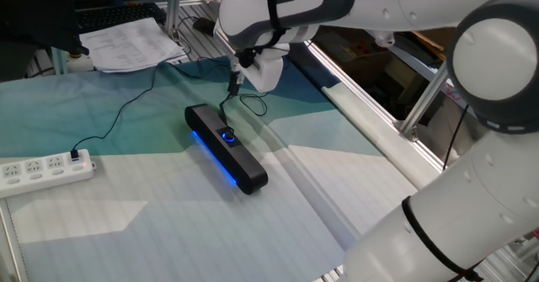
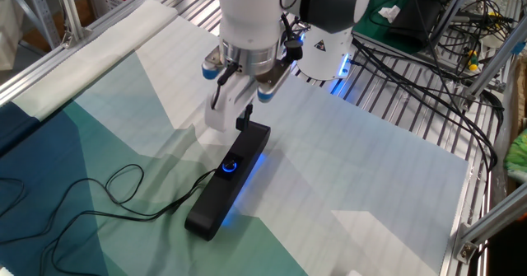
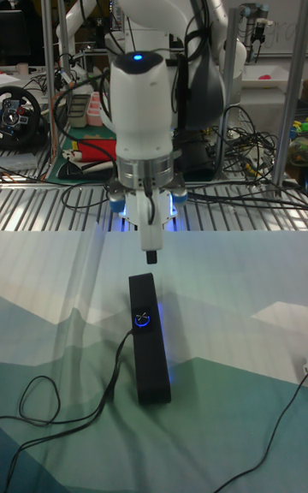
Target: Turn the knob to decrease the volume of the speaker
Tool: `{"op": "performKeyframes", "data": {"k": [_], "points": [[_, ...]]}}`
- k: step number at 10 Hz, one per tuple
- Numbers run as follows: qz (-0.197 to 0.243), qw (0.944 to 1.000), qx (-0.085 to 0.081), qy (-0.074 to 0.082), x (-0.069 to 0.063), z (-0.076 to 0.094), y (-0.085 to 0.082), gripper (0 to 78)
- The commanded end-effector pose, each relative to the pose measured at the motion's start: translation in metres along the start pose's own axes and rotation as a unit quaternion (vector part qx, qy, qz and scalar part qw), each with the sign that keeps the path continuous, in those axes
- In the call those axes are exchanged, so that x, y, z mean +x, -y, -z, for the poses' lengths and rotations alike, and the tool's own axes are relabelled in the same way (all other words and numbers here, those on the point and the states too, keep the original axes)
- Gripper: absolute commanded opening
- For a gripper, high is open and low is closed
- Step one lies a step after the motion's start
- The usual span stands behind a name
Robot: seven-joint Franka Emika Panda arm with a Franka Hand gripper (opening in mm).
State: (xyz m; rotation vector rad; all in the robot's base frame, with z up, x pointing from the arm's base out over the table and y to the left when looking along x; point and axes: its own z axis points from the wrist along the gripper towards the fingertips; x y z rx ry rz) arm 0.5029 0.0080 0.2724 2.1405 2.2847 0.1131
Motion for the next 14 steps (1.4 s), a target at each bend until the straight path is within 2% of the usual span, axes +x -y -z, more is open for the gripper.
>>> {"op": "performKeyframes", "data": {"k": [1, 5, 8, 9, 14], "points": [[0.011, 0.9999, -0.005, 0.004, 0.001, -0.03, 0.0, 0.0], [0.032, 0.9994, -0.005, 0.008, 0.0, -0.055, 0.001, 0.0], [0.042, 0.999, -0.007, 0.017, 0.002, -0.071, 0.004, 0.0], [0.048, 0.9986, -0.009, 0.023, 0.002, -0.083, 0.007, 0.0], [0.06, 0.9976, -0.017, 0.028, -0.009, -0.109, 0.011, 0.0]]}}
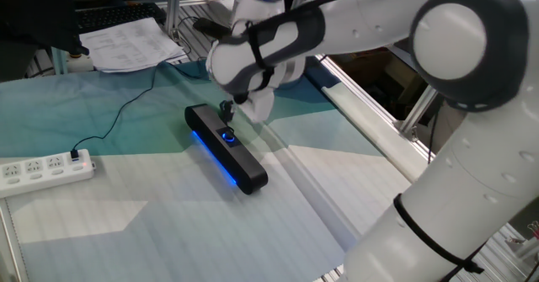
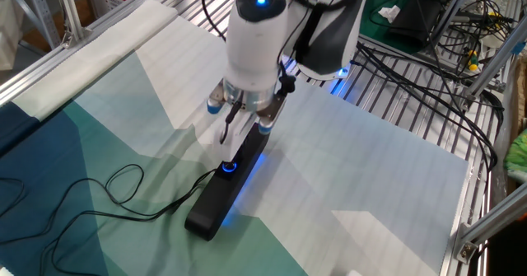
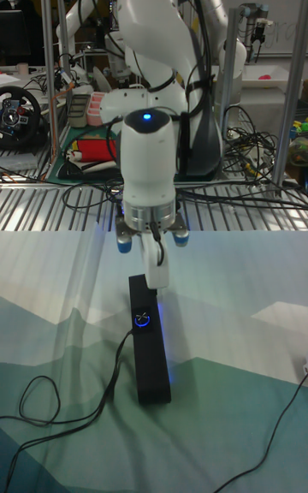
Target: Turn the knob to decrease the volume of the speaker
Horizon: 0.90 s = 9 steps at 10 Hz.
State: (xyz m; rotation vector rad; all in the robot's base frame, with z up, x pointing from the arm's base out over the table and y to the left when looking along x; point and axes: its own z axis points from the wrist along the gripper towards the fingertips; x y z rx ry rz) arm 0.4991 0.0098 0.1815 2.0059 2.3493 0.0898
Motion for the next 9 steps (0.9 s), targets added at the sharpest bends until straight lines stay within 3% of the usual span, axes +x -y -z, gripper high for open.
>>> {"op": "performKeyframes", "data": {"k": [1, 4, 9], "points": [[0.018, 0.9997, -0.009, 0.012, -0.008, -0.025, 0.004, 0.0], [0.024, 0.9995, -0.013, 0.014, -0.014, -0.038, 0.005, 0.0], [0.022, 0.9996, -0.012, 0.011, -0.014, -0.044, 0.007, 0.0]]}}
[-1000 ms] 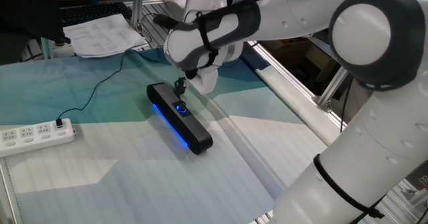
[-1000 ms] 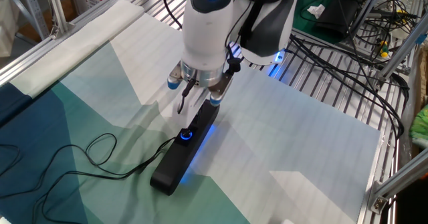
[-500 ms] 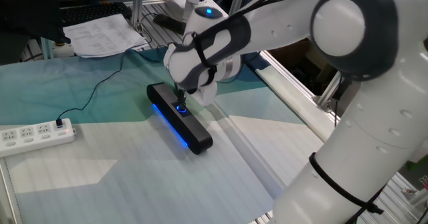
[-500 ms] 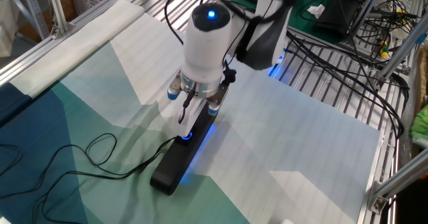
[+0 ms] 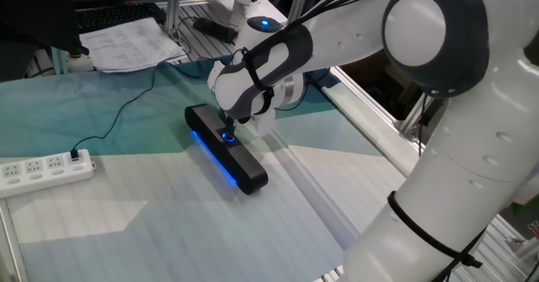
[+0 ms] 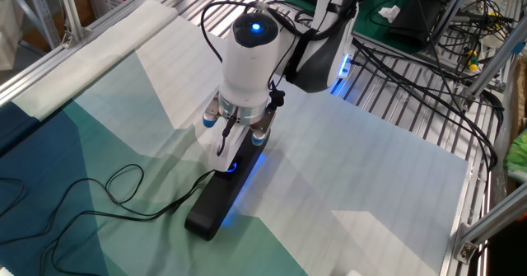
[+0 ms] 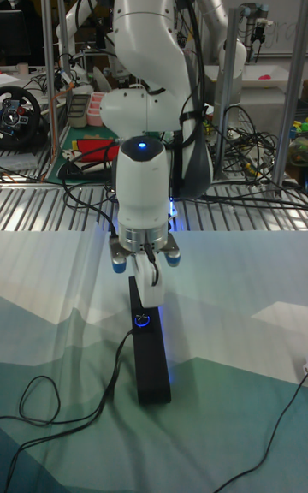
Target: Turn the knob to decrease the volume of the speaker
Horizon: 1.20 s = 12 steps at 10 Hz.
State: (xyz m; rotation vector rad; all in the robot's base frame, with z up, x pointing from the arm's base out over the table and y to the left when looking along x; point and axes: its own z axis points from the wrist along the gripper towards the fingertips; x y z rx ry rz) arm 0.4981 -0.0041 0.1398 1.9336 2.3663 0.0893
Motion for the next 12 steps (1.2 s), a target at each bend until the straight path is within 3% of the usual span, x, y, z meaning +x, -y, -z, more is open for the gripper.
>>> {"op": "performKeyframes", "data": {"k": [1, 12], "points": [[0.002, 1.0, 0.0, 0.0, -0.0008, -0.0038, 0.001, 0.0], [-0.003, 1.0, 0.009, -0.004, -0.0012, -0.0093, 0.0033, 0.0]]}}
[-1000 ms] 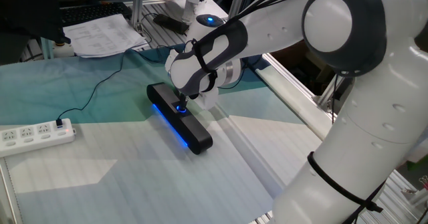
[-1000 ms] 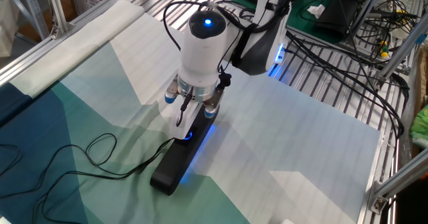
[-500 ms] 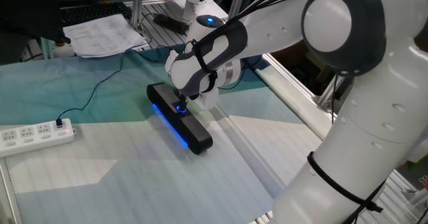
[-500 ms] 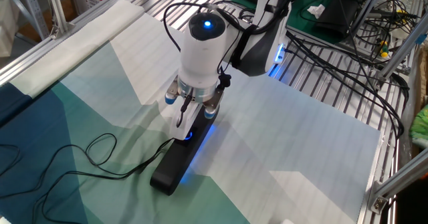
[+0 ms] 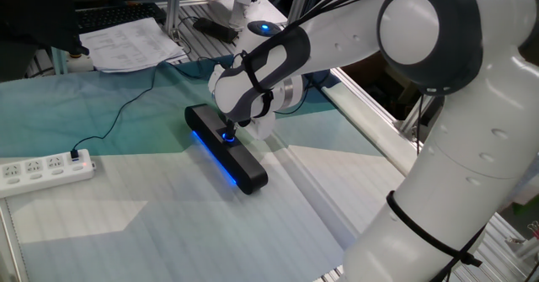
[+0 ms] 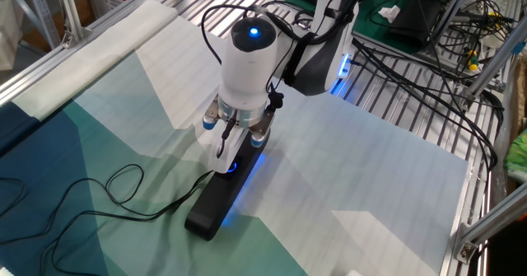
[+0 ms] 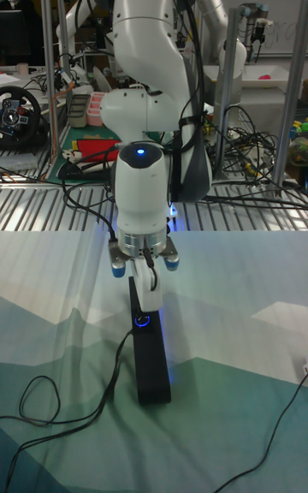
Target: Turn the knob to decrease the volume of the speaker
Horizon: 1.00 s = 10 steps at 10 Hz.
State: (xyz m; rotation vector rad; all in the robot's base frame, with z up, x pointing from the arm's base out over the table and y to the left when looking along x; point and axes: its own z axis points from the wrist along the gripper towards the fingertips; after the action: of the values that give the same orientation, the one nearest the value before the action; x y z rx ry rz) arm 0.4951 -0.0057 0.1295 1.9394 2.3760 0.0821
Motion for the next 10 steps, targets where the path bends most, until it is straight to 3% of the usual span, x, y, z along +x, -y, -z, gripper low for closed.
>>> {"op": "performKeyframes", "data": {"k": [1, 10], "points": [[-0.003, 1.0, 0.003, -0.001, -0.0005, 0.0006, -0.0009, 77.4], [-0.003, 1.0, 0.003, -0.001, -0.0005, 0.0006, -0.0009, 77.4]]}}
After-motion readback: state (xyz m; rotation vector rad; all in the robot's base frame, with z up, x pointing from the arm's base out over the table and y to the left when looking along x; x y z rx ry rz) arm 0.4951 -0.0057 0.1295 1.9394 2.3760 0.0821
